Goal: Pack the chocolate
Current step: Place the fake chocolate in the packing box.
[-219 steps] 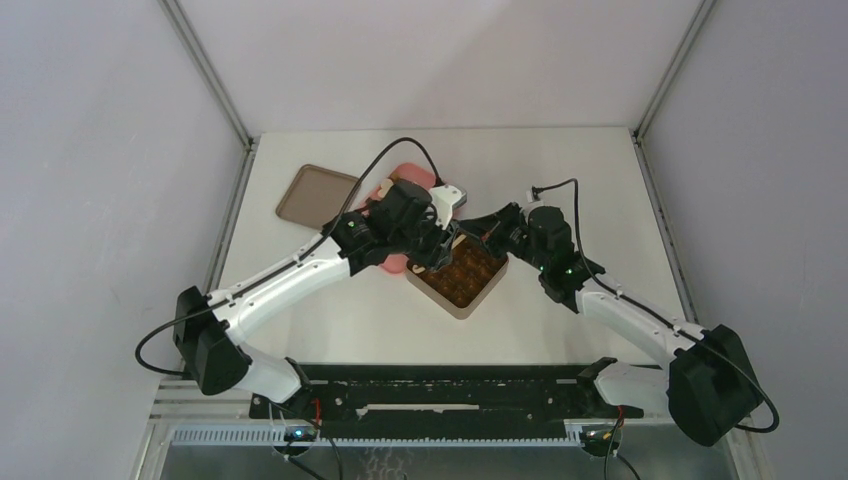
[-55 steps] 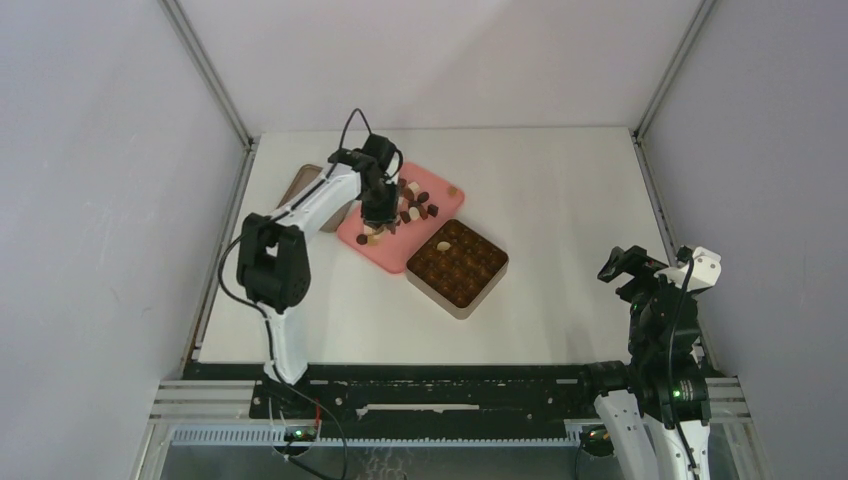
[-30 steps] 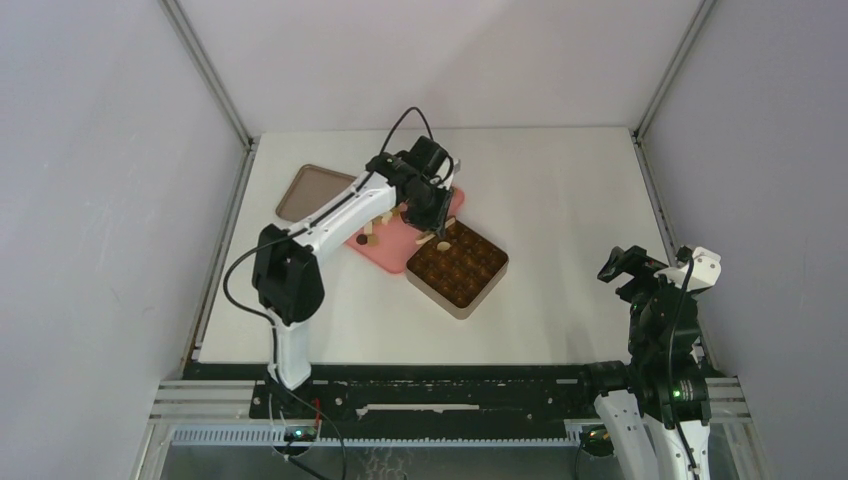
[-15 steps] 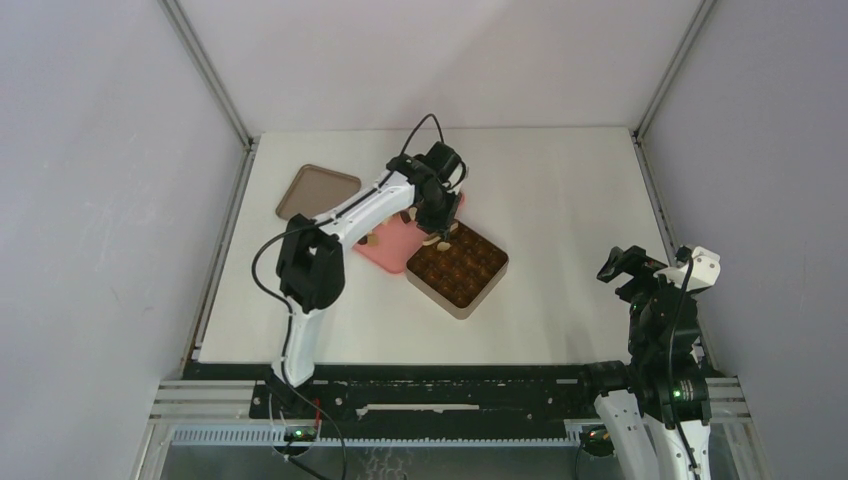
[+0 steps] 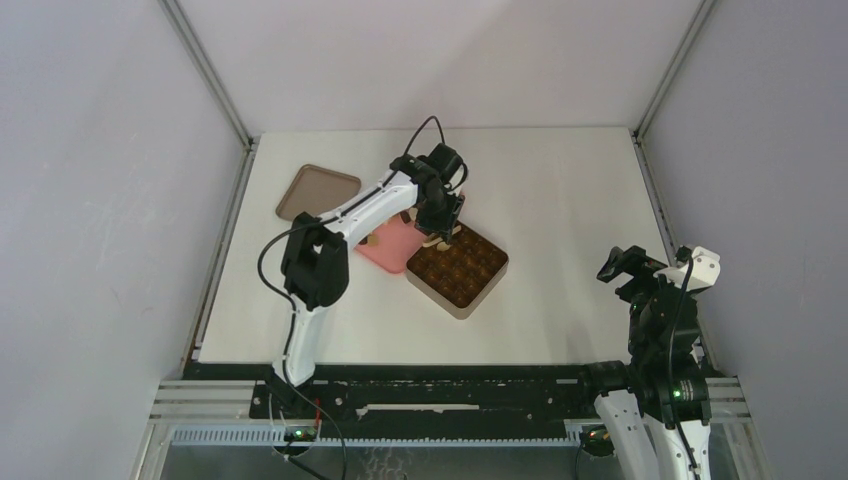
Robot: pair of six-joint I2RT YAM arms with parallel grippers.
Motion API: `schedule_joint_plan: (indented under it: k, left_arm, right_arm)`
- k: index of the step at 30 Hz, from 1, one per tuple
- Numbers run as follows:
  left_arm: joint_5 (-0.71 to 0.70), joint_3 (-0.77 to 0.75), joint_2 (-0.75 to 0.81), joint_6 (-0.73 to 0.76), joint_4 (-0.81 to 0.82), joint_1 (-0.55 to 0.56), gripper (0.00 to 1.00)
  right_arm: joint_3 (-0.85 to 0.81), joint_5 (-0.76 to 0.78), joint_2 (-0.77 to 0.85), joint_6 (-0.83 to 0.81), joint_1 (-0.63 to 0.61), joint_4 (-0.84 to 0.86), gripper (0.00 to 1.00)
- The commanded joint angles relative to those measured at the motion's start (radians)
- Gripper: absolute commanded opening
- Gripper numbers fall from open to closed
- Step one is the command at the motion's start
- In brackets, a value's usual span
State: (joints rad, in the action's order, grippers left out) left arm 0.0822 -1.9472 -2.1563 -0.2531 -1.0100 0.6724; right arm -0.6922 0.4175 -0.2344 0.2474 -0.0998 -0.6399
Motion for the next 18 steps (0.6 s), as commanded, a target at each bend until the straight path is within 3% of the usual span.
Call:
schedule_joint_plan:
  k: [1, 6, 18]
  left_arm:
    - [-0.004, -0.073, 0.021, 0.02, -0.015, 0.005, 0.45]
    - [-0.016, -0.056, 0.079, 0.026, -0.039, -0.006, 0.43]
    - [-0.056, 0.164, 0.313, 0.06, -0.084, -0.119, 0.43]
  right_arm:
    - [0.003, 0.004, 0.003, -0.019, -0.007, 0.032, 0.98]
    - [0.003, 0.004, 0.003, -0.019, -0.008, 0.032, 0.98]
    - [0.003, 0.005, 0.007, -0.019, -0.008, 0.033, 0.98]
